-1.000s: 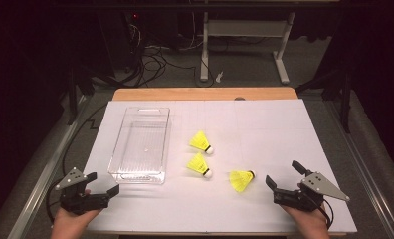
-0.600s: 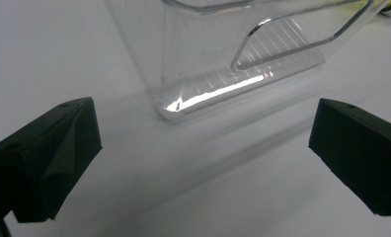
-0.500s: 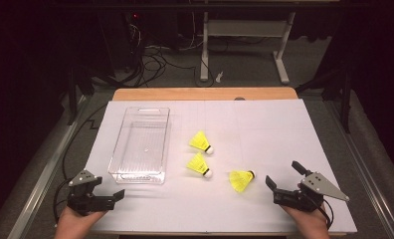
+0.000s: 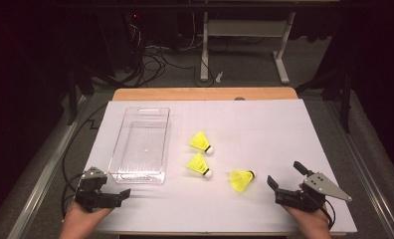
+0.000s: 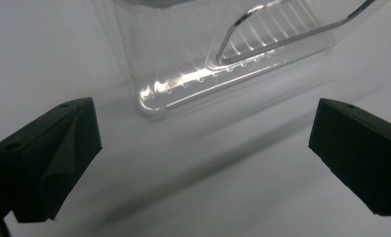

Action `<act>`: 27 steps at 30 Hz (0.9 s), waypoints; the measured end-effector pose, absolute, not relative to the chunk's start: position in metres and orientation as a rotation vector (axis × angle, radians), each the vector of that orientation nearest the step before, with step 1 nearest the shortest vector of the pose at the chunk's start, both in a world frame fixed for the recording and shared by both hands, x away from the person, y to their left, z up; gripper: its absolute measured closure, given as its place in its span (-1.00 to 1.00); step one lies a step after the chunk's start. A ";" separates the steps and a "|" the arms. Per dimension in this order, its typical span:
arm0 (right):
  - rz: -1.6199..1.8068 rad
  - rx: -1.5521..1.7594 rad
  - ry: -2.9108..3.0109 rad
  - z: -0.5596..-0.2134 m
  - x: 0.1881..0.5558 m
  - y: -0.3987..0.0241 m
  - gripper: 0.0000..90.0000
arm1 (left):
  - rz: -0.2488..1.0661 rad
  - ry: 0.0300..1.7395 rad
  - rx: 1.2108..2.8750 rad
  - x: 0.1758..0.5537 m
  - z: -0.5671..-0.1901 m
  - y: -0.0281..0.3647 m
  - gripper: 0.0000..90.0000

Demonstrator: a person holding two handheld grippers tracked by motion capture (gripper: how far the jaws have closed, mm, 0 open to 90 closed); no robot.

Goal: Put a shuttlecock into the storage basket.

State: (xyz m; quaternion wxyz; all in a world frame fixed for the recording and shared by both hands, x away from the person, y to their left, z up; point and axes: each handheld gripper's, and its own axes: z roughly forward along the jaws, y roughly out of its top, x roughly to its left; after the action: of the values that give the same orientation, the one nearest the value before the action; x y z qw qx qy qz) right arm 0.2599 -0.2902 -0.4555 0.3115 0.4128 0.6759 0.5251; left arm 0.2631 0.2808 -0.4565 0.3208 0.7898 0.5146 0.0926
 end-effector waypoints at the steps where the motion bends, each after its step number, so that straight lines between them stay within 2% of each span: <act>1: 1.387 1.085 1.784 -0.455 0.260 -0.291 -0.99 | 0.233 1.375 2.082 0.263 -0.457 0.281 -0.98; 6: 1.389 1.085 1.785 -0.454 0.259 -0.292 -0.99 | 0.216 1.425 2.056 0.262 -0.457 0.285 -0.98; 10: 1.387 1.077 1.805 -0.454 0.259 -0.288 -0.99 | 0.138 1.451 2.043 0.262 -0.457 0.292 -0.98; 27: 1.362 1.077 1.840 -0.452 0.265 -0.277 -0.99 | 0.005 1.478 2.174 0.271 -0.441 0.286 -0.98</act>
State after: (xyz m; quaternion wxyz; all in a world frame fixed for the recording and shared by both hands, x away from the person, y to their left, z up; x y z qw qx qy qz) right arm 0.2650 -0.2773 -0.4523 0.3009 0.4061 0.6935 0.5134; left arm 0.2713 0.2860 -0.4407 0.2537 0.8000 0.5437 0.0019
